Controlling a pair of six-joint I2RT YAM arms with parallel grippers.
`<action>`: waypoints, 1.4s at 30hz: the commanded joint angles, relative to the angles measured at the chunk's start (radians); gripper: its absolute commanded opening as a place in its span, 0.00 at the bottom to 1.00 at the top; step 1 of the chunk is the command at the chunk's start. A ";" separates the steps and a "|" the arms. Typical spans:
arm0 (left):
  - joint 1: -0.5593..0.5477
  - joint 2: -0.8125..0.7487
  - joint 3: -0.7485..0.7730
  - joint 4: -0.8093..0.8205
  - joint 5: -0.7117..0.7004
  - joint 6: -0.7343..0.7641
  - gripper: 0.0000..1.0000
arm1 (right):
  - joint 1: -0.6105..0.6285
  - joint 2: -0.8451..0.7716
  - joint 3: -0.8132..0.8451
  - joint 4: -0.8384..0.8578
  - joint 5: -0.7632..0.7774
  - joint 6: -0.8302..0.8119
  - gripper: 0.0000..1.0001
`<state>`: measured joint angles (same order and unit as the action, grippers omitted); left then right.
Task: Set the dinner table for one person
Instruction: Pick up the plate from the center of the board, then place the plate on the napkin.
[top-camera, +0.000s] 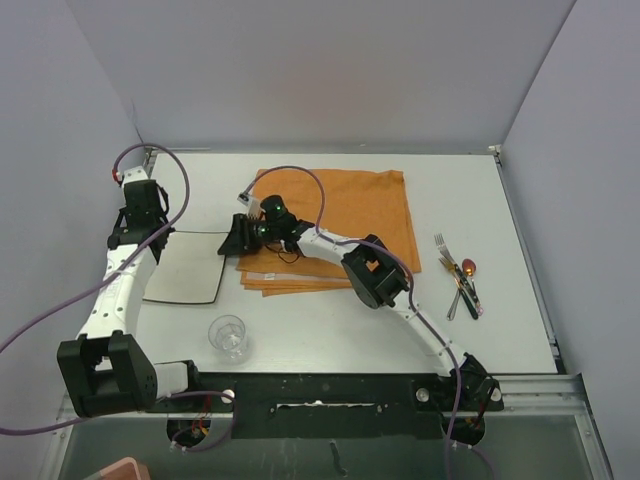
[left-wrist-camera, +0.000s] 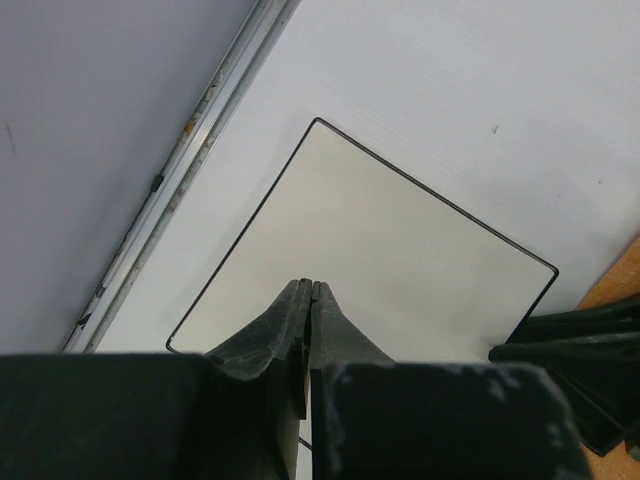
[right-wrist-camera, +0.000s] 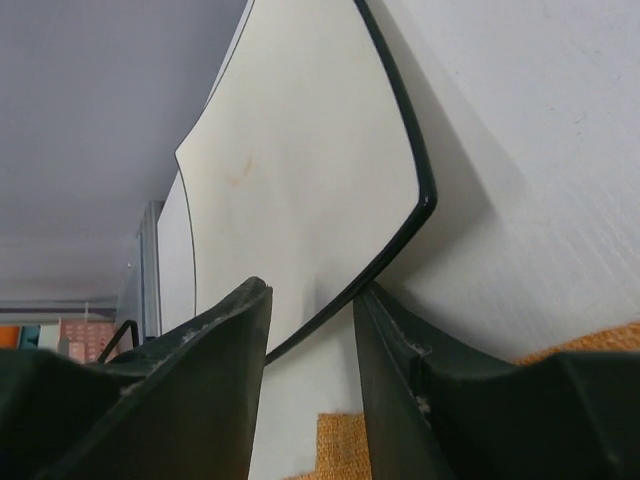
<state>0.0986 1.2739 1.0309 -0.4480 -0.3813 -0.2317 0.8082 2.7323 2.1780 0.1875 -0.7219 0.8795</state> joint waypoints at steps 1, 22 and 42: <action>-0.010 -0.067 0.037 0.003 -0.011 0.006 0.00 | 0.054 0.068 0.006 0.000 0.064 -0.006 0.31; -0.038 -0.065 -0.013 0.024 -0.002 0.009 0.00 | -0.014 -0.267 -0.283 -0.002 0.218 -0.140 0.00; -0.063 -0.038 -0.052 0.063 -0.006 0.034 0.00 | -0.105 -0.430 -0.220 -0.133 0.238 -0.232 0.00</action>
<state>0.0444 1.2282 0.9703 -0.4446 -0.3843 -0.2165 0.7410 2.4798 1.9614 -0.0048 -0.4938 0.6907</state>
